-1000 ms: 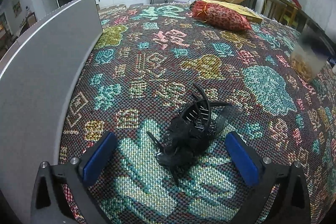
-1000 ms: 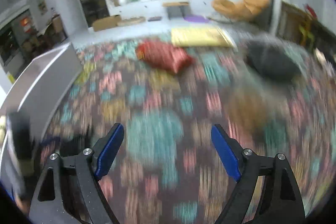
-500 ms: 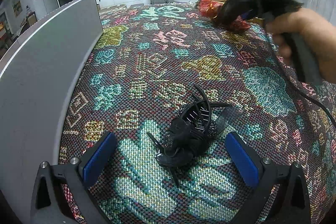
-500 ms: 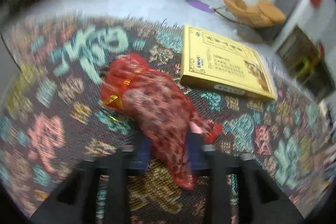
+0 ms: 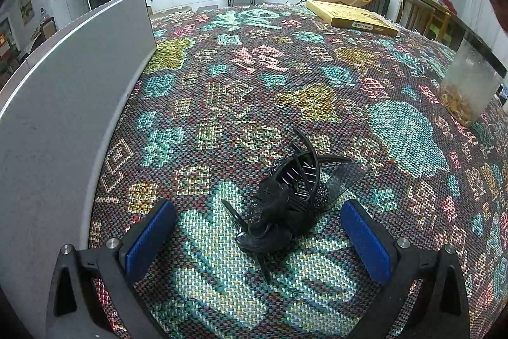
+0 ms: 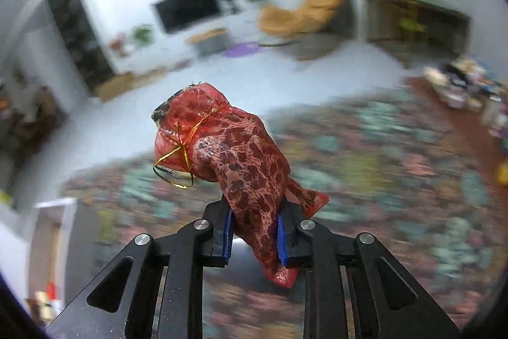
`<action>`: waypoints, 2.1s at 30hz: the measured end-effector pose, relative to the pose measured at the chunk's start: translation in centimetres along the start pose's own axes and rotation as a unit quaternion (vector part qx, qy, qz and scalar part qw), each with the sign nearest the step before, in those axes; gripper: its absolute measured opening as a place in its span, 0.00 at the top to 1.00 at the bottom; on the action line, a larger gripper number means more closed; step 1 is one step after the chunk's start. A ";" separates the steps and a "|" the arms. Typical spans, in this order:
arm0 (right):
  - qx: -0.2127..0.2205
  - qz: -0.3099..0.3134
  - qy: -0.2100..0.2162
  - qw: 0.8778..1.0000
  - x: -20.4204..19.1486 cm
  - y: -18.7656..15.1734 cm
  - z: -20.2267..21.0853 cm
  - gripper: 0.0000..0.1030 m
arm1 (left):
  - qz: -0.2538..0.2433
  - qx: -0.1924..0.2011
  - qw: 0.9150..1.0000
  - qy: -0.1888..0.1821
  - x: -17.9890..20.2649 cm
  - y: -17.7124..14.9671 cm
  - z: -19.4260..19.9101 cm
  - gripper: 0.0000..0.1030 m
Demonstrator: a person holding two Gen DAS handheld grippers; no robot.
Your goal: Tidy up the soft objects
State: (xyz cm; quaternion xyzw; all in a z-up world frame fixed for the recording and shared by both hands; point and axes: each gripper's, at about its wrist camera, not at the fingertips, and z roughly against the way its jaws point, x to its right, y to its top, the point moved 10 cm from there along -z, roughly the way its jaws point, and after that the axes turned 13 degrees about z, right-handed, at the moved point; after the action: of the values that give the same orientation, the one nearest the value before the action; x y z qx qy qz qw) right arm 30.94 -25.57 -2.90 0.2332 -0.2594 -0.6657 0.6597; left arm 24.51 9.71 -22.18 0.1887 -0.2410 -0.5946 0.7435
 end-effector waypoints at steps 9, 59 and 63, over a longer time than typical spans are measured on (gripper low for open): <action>-0.079 -0.045 -0.033 0.995 6.5 -15.0 -11.0 0.33 | 0.002 0.000 1.000 0.001 0.0 0.0 0.0 0.00; -0.082 0.028 -0.033 0.996 8.3 -17.7 -6.2 0.12 | -0.019 -0.068 0.997 -0.018 0.3 -0.4 0.1 0.00; -0.103 0.107 -0.032 0.988 7.7 -13.2 -8.2 0.12 | -0.033 -0.076 0.994 -0.075 1.0 -0.1 1.9 0.00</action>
State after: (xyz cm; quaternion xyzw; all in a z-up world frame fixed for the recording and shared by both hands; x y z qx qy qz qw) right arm 26.16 -33.67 -17.44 0.1136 -0.2335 -0.6212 0.7394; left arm 23.54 8.77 -20.59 0.0941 -0.2439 -0.6478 0.7155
